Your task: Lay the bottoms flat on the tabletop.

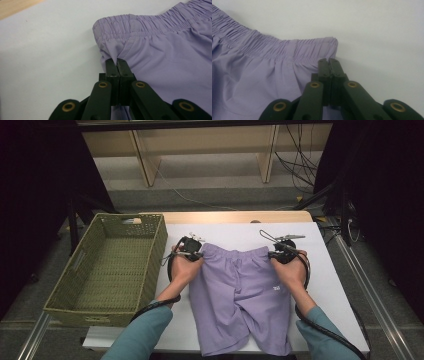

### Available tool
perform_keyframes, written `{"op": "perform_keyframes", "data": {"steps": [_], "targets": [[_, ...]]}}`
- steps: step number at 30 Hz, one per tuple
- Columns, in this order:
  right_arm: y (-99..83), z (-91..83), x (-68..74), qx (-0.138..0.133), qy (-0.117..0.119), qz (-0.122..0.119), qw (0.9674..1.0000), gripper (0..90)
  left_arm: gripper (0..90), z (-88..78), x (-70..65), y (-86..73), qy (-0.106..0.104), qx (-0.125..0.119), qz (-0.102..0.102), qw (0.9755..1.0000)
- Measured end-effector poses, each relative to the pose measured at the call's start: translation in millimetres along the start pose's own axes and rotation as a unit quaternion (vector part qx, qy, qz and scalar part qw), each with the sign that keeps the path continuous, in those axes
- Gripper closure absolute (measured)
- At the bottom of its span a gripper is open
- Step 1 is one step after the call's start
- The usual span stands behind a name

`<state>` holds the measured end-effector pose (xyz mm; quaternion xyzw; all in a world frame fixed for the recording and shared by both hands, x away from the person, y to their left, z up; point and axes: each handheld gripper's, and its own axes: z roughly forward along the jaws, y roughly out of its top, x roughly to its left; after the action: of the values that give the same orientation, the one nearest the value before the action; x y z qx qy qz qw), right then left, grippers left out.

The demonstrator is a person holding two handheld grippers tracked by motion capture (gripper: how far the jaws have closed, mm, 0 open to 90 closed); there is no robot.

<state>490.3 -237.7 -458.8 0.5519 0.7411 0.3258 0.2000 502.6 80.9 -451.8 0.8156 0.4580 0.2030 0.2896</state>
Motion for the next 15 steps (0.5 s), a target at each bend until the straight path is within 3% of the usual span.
{"op": "perform_keyframes", "data": {"steps": [7,10,11,15], "targets": [[15.7,-1.0,2.3,-0.026,-0.013,-0.011,0.9995,89.8,87.4,-0.6,3.4,10.6,0.018,-0.016,0.004,0.9997],[19.4,-0.3,2.5,-0.040,-0.019,-0.025,0.9987,85.8,76.4,-0.8,0.8,11.9,0.035,-0.014,0.015,0.9992],[19.3,0.1,2.6,-0.035,-0.017,-0.027,0.9989,82.4,71.1,-1.4,-0.4,11.3,0.031,-0.013,0.015,0.9993],[12.5,-3.2,-0.2,-0.033,-0.020,-0.030,0.9988,73.0,65.5,-9.2,-5.0,5.6,0.020,-0.008,0.028,0.9994]]}}
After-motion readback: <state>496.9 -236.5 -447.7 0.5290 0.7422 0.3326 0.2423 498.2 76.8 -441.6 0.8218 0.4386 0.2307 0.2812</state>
